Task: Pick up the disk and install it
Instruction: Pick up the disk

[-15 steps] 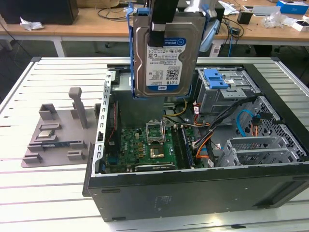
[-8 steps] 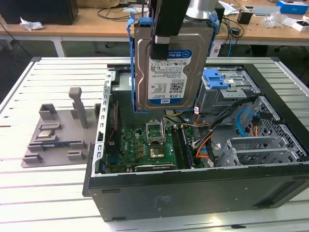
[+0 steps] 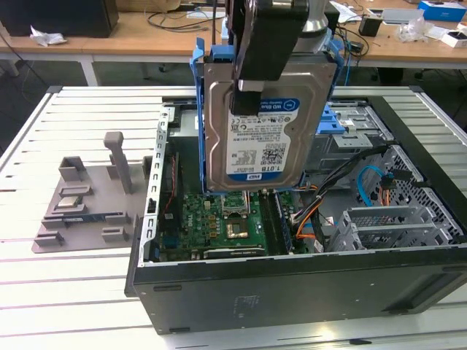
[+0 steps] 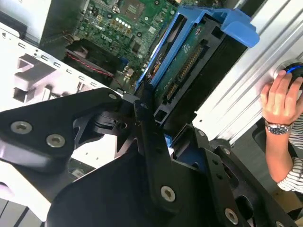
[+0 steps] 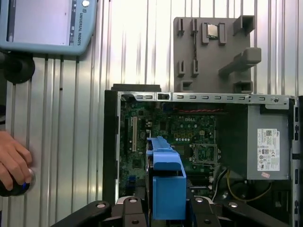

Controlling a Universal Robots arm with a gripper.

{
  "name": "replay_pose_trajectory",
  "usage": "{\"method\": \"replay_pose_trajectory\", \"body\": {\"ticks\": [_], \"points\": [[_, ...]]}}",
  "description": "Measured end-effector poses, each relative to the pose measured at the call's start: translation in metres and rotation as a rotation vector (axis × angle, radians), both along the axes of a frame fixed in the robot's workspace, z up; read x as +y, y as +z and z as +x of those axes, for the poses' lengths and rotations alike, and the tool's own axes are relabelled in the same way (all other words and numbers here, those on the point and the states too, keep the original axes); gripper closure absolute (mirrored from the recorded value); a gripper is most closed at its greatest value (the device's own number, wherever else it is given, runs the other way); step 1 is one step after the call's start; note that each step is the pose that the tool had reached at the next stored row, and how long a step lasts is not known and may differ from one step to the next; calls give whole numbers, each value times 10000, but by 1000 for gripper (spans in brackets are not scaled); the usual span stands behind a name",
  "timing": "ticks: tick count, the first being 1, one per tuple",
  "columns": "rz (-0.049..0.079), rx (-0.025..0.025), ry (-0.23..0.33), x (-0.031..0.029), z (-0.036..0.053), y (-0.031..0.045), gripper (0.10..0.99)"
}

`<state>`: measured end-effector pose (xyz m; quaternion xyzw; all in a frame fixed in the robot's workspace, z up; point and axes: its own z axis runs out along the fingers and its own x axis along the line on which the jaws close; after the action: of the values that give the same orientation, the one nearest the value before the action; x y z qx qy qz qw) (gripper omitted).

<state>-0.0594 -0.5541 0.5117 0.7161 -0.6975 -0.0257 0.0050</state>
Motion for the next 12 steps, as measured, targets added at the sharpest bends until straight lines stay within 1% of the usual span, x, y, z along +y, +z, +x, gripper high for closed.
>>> {"method": "replay_pose_trajectory", "body": {"ticks": [1,2,3,5,7,10,12], "points": [[3,0,0,-28,6,-1,718],[3,2,0,-41,22,-2,718],[3,2,1,-50,62,-4,718],[2,6,-1,-53,184,-8,718],[4,11,0,-54,283,-11,718],[3,22,-1,-56,517,-18,718],[1,27,0,-55,649,-20,718]]}}
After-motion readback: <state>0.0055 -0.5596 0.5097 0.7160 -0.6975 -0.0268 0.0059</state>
